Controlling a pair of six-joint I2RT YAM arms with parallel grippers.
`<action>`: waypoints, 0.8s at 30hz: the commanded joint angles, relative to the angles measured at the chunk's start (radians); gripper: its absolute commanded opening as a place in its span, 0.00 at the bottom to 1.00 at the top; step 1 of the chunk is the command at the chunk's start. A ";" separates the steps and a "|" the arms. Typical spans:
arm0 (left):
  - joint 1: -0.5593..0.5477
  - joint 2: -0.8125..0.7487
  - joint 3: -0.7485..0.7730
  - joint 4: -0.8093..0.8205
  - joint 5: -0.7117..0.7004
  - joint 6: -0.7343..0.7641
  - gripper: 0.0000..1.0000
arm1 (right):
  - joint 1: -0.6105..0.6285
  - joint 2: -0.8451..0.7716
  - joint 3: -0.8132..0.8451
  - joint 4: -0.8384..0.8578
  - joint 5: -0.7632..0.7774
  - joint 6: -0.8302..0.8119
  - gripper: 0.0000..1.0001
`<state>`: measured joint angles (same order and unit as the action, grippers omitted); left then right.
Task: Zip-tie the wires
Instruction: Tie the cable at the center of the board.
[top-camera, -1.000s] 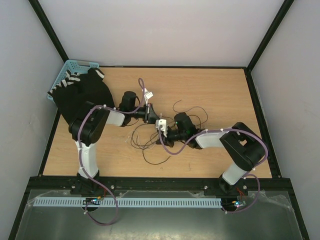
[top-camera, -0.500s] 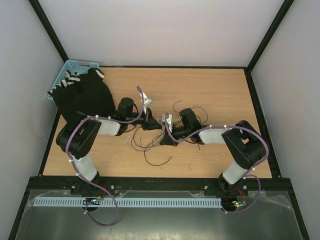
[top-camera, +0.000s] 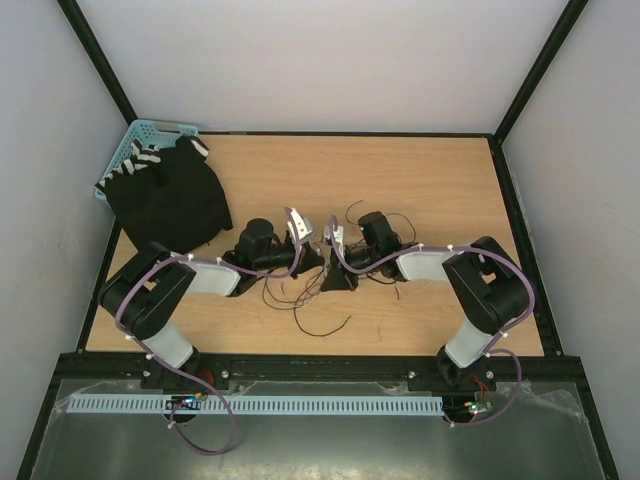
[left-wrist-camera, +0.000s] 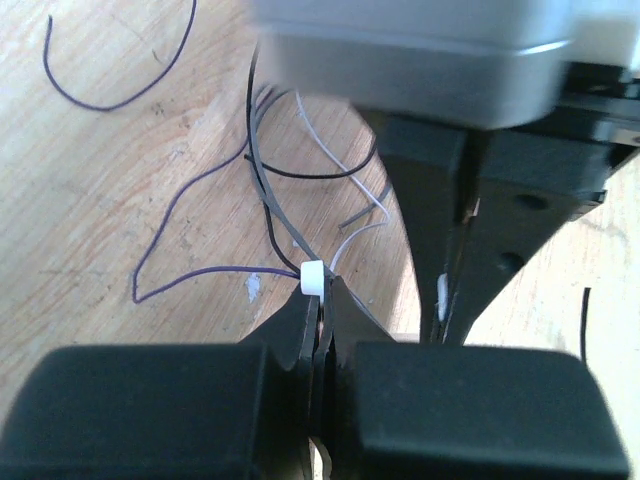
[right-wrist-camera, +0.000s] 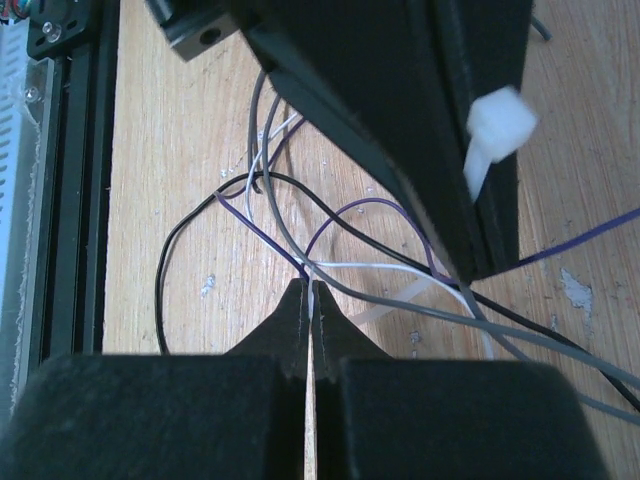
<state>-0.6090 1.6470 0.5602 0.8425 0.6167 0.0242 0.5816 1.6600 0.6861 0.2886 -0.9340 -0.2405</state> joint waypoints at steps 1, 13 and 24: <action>-0.052 -0.054 -0.022 0.059 -0.129 0.156 0.00 | -0.006 0.023 0.040 -0.061 -0.061 -0.018 0.00; -0.106 -0.091 -0.073 0.073 -0.214 0.332 0.00 | -0.007 0.014 0.058 -0.137 -0.051 -0.055 0.00; -0.156 -0.083 -0.123 0.193 -0.271 0.451 0.00 | -0.006 0.034 0.093 -0.188 -0.077 -0.059 0.00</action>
<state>-0.7490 1.5833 0.4522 0.9565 0.3729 0.4000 0.5808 1.6760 0.7456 0.1501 -0.9627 -0.2760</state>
